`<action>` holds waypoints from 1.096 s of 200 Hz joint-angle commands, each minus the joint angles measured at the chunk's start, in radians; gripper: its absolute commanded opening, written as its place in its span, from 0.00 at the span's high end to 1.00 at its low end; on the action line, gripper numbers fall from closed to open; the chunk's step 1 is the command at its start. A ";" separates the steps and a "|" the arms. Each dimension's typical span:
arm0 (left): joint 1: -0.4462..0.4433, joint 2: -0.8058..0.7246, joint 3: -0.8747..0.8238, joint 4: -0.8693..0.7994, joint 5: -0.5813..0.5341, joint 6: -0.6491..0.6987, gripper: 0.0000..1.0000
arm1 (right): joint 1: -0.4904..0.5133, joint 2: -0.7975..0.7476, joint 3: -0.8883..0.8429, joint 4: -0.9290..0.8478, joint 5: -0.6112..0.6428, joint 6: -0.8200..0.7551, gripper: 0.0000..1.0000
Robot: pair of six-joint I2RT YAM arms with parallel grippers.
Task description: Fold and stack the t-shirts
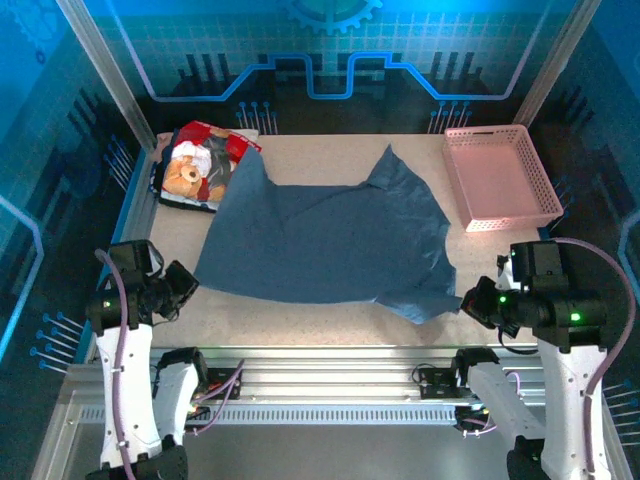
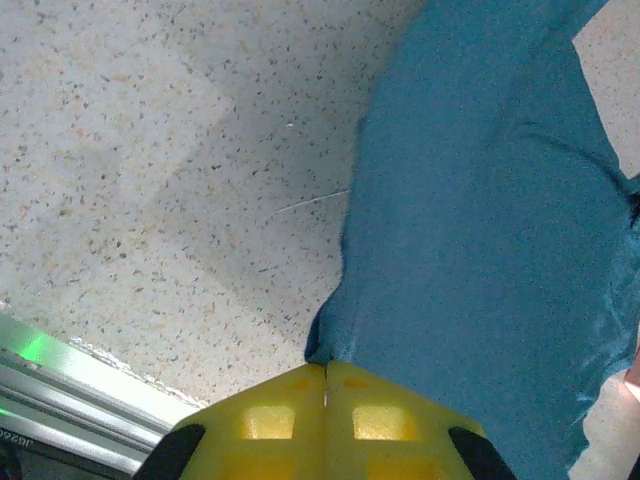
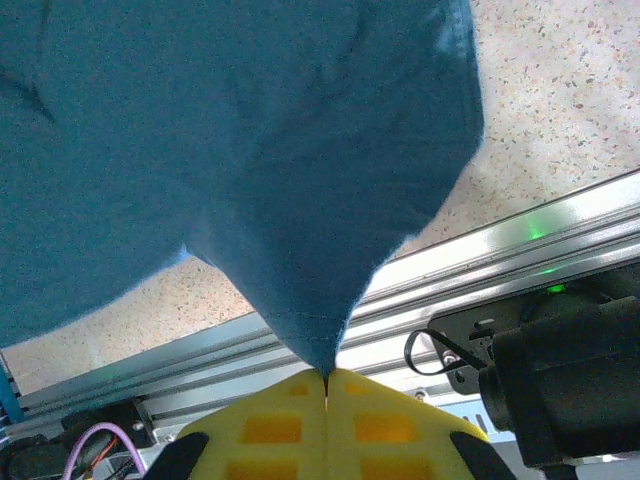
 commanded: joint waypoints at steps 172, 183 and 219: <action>0.013 0.686 0.068 0.458 -0.004 -0.005 1.00 | -0.076 0.743 0.111 0.507 0.099 -0.298 1.00; 0.013 0.712 0.068 0.467 -0.003 0.002 1.00 | -0.082 0.771 0.120 0.522 0.095 -0.302 1.00; 0.013 0.776 0.052 0.504 0.009 0.017 1.00 | -0.086 0.866 0.157 0.550 0.083 -0.310 1.00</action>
